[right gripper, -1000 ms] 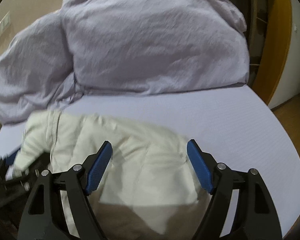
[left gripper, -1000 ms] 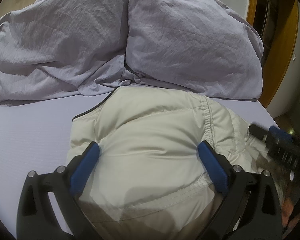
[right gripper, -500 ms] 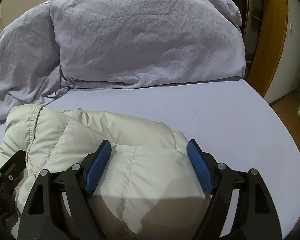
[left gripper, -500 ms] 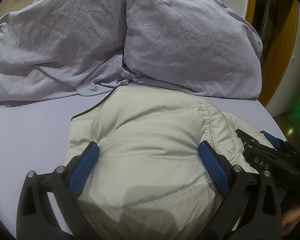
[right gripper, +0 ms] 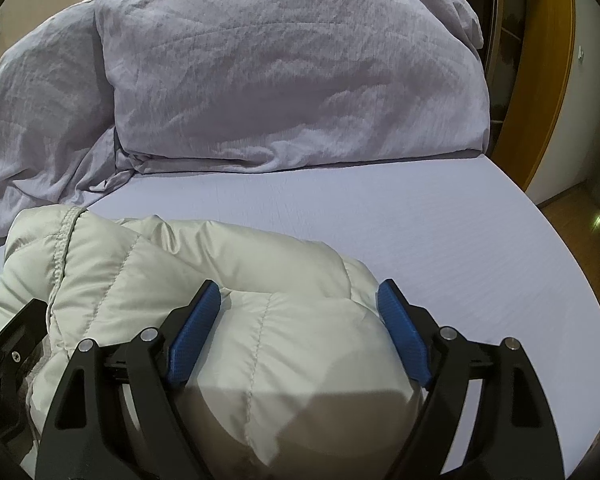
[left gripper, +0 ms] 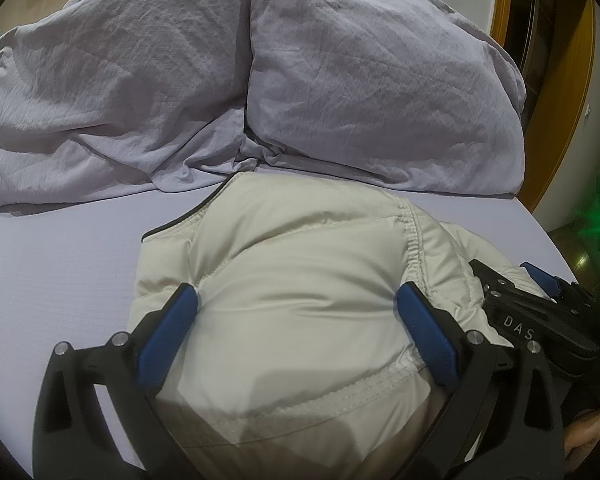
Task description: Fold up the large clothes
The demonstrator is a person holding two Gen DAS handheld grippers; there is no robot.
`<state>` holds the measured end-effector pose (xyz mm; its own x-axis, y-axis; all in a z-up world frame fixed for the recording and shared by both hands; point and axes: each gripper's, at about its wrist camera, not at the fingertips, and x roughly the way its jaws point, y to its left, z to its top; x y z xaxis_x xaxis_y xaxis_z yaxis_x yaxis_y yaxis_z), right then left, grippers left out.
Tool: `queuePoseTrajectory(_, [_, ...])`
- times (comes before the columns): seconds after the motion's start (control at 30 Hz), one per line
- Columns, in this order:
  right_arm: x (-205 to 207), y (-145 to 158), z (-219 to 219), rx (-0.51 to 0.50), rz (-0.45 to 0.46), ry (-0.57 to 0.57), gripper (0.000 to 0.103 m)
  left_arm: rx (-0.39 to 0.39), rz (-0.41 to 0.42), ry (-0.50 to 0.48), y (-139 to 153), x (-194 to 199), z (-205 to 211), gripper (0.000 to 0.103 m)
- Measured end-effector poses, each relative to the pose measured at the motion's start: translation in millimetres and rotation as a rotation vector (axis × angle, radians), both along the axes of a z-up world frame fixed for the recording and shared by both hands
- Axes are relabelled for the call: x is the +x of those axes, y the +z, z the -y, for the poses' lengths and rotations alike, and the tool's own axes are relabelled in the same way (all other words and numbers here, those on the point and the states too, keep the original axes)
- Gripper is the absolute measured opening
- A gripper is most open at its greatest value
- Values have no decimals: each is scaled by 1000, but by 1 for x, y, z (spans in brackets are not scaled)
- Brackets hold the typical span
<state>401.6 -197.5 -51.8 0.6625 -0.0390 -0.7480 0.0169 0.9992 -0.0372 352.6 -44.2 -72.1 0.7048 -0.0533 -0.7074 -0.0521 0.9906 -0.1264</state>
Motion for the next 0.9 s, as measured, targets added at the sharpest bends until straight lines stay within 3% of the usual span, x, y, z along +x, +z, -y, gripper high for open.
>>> queuePoseTrajectory(0.9, [2,-3,1,11,-2,-2,84,6,0,4,0,1,1,99])
